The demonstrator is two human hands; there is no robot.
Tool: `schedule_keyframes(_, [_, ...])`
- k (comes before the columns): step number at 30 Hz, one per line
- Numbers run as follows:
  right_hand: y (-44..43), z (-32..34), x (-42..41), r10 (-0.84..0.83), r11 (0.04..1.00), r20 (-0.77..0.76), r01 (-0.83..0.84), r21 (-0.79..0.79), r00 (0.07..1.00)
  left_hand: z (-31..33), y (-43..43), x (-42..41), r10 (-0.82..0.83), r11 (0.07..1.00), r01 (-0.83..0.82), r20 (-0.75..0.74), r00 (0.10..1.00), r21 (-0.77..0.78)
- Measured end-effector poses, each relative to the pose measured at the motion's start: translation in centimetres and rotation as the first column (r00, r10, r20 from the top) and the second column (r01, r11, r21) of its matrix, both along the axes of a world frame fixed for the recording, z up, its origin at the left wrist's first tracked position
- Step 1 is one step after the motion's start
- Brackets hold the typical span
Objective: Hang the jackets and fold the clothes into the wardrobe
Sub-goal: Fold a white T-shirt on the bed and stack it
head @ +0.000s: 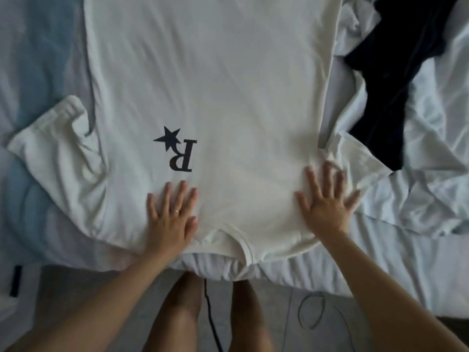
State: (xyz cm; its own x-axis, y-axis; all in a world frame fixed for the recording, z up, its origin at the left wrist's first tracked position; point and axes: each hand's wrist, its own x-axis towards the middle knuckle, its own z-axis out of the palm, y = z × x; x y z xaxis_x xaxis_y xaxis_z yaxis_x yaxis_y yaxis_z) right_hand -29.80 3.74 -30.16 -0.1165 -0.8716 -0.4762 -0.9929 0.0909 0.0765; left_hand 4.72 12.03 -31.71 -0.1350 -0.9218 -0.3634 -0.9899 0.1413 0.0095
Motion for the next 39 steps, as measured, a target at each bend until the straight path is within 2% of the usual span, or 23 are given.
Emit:
schedule_keyframes(3, [3.0, 2.0, -1.8, -0.382, 0.911, -0.095, 0.392, 0.126, 0.919, 1.4, 2.3, -1.4, 0.128, 0.988, -0.127, -0.002, 0.992, 0.082])
schedule_keyframes(5, [4.4, 2.4, -0.7, -0.432, 0.897, -0.081, 0.437, 0.064, 0.898, 1.9, 2.0, -3.0, 0.109, 0.99, -0.101, -0.073, 0.991, 0.103])
schedule_keyframes(7, [6.3, 2.9, 1.3, -0.294, 0.955, 0.03, 0.294, -0.021, 0.955, 2.8, 2.0, -4.9, -0.097, 0.987, 0.116, -0.164, 0.982, 0.11])
schedule_keyframes(8, [7.0, 2.8, 2.3, -0.155, 0.987, 0.106, 0.158, -0.022, 0.982, 3.0, 2.4, -5.7, -0.225, 0.959, 0.256, -0.219, 0.949, 0.124])
schedule_keyframes(10, [8.5, 2.2, 2.9, 0.165, 0.985, 0.211, -0.172, 0.016, 0.964, 3.1, 3.4, -6.8, -0.412, 0.869, 0.475, -0.33, 0.849, 0.136])
schedule_keyframes(11, [9.4, 1.7, 2.3, 0.25, 0.963, 0.202, -0.265, 0.046, 0.947, 3.1, 4.0, -7.2, -0.458, 0.831, 0.537, -0.368, 0.809, 0.146])
schedule_keyframes(12, [10.1, 1.6, 1.4, 0.242, 0.96, 0.17, -0.261, 0.103, 0.955, 3.3, 4.1, -7.4, -0.456, 0.815, 0.556, -0.411, 0.789, 0.164])
schedule_keyframes(13, [10.9, 1.6, 0.2, 0.161, 0.974, 0.131, -0.179, 0.136, 0.978, 3.8, 3.9, -7.6, -0.413, 0.82, 0.54, -0.458, 0.788, 0.189])
schedule_keyframes(15, [11.8, 2.1, -1.8, -0.043, 0.995, 0.108, 0.033, 0.091, 0.993, 5.1, 2.5, -8.0, -0.305, 0.862, 0.469, -0.54, 0.784, 0.193])
schedule_keyframes(17, [10.7, 3.3, -2.2, -0.189, 0.98, 0.241, 0.2, -0.023, 0.952, 5.9, 0.7, -8.3, -0.203, 0.894, 0.392, -0.581, 0.788, 0.219])
schedule_keyframes(18, [9.4, 4.0, -2.2, -0.249, 0.949, 0.328, 0.298, -0.107, 0.911, 6.1, -0.2, -8.6, -0.15, 0.914, 0.338, -0.585, 0.797, 0.227])
schedule_keyframes(21, [4.2, 5.4, -3.2, -0.379, 0.754, 0.532, 0.586, -0.296, 0.757, 6.3, -2.7, -10.7, 0.011, 0.949, 0.184, -0.606, 0.795, 0.258])
schedule_keyframes(22, [2.2, 5.5, -3.8, -0.374, 0.734, 0.529, 0.591, -0.334, 0.762, 6.3, -3.3, -11.6, 0.042, 0.951, 0.161, -0.625, 0.779, 0.264])
schedule_keyframes(24, [-1.3, 5.5, -5.1, -0.326, 0.803, 0.453, 0.496, -0.332, 0.83, 5.6, -3.9, -13.7, 0.056, 0.942, 0.18, -0.661, 0.749, 0.284])
schedule_keyframes(26, [-4.3, 5.3, -6.1, -0.327, 0.88, 0.393, 0.428, -0.205, 0.86, 5.0, -3.6, -15.5, 0.065, 0.895, 0.262, -0.687, 0.724, 0.36])
schedule_keyframes(28, [-6.2, 5.3, -6.8, -0.376, 0.904, 0.344, 0.422, -0.066, 0.861, 4.6, -2.8, -17.1, 0.07, 0.812, 0.365, -0.696, 0.714, 0.456])
schedule_keyframes(30, [-7.2, 5.7, -7.8, -0.45, 0.877, 0.392, 0.479, 0.026, 0.802, 4.7, -3.0, -18.5, 0.067, 0.75, 0.403, -0.666, 0.743, 0.525])
schedule_keyframes(32, [-7.2, 6.1, -8.5, -0.51, 0.832, 0.498, 0.55, 0.079, 0.701, 4.7, -4.1, -19.0, 0.17, 0.749, 0.32, -0.636, 0.753, 0.58])
schedule_keyframes(33, [-6.9, 6.6, -8.9, -0.532, 0.807, 0.543, 0.584, 0.091, 0.65, 4.7, -4.7, -19.3, 0.298, 0.757, 0.233, -0.64, 0.708, 0.61])
schedule_keyframes(34, [-6.4, 7.3, -9.5, -0.561, 0.767, 0.585, 0.633, 0.101, 0.586, 4.9, -5.4, -19.7, 0.461, 0.749, 0.134, -0.656, 0.598, 0.649])
schedule_keyframes(36, [-5.4, 8.8, -10.2, -0.607, 0.655, 0.686, 0.741, 0.146, 0.401, 5.6, -6.8, -20.5, 0.741, 0.642, -0.018, -0.614, 0.271, 0.766])
schedule_keyframes(37, [-4.8, 9.9, -10.4, -0.616, 0.599, 0.73, 0.779, 0.187, 0.298, 5.9, -7.5, -21.1, 0.812, 0.573, -0.038, -0.561, 0.159, 0.819])
schedule_keyframes(39, [-3.6, 12.1, -10.1, -0.604, 0.543, 0.783, 0.796, 0.268, 0.148, 6.2, -8.4, -22.1, 0.861, 0.506, -0.046, -0.502, 0.081, 0.861])
